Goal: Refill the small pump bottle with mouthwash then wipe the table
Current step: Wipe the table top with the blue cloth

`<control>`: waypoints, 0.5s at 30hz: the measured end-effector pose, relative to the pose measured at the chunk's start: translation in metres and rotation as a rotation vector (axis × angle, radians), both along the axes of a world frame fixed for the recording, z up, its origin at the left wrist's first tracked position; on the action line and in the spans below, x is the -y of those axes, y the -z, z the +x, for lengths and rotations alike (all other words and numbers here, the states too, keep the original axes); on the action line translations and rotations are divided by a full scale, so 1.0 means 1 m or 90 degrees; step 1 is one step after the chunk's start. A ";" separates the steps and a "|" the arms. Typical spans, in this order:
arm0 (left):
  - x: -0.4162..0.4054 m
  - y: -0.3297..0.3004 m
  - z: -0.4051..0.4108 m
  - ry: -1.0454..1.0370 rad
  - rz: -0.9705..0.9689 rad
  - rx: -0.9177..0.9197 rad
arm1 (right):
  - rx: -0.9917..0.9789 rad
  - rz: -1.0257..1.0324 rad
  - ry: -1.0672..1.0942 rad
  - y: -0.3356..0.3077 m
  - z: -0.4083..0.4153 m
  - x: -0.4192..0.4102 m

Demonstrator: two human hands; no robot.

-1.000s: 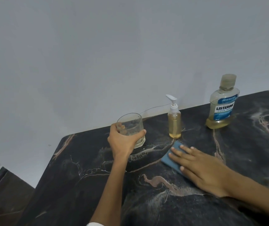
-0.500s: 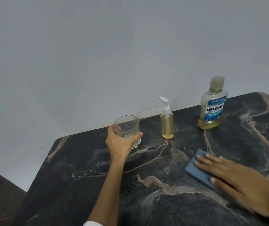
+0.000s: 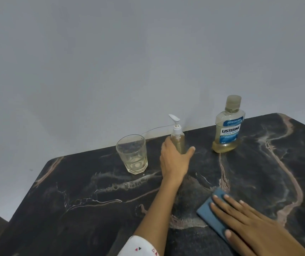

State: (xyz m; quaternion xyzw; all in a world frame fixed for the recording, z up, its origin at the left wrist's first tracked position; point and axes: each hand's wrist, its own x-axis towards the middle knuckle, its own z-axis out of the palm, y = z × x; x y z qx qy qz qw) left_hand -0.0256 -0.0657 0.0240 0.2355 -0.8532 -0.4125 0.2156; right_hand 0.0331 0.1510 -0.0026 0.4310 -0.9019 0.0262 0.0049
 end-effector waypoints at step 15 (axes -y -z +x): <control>0.043 -0.088 0.012 0.007 -0.050 -0.194 | 0.096 -0.052 0.152 0.006 -0.132 0.215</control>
